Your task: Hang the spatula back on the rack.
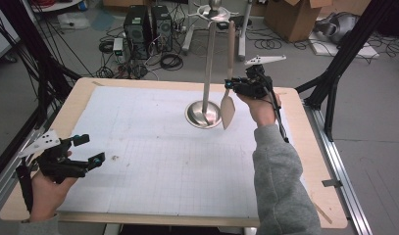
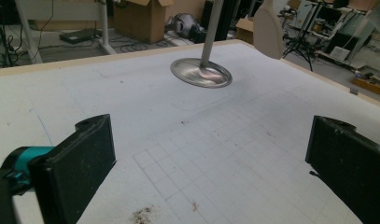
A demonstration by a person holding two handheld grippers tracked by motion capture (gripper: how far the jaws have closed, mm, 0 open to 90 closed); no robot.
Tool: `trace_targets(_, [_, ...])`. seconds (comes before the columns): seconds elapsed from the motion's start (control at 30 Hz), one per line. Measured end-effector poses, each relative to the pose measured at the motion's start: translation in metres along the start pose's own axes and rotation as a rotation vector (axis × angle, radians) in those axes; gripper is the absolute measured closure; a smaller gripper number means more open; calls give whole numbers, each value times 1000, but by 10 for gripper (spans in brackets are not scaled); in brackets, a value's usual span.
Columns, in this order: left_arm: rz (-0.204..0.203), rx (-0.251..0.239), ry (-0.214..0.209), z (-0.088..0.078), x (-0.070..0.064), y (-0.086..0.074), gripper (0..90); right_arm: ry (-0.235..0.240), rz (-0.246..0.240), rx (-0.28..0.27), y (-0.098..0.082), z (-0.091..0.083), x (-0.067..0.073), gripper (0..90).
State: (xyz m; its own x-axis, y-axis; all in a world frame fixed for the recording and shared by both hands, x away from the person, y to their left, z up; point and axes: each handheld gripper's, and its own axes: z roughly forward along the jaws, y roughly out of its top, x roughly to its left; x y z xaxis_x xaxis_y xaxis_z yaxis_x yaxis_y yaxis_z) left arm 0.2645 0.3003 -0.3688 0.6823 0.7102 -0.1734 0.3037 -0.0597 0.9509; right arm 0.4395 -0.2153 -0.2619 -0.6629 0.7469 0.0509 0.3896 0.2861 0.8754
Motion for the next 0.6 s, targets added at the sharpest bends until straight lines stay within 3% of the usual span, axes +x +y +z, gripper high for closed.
trace_targets(0.2, [2, 2, -2, 1, 0, 1, 18, 7, -15, -15, 1, -3, 3, 668])
trace_targets(0.37, [4, -5, -5, 2, 1, 2, 18, -1, -17, -38, -3, -8, 8, 490])
trace_targets(0.6, [7, -4, -17, 7, 1, 5, 18, -5, 25, -61, -24, -18, 6, 230])
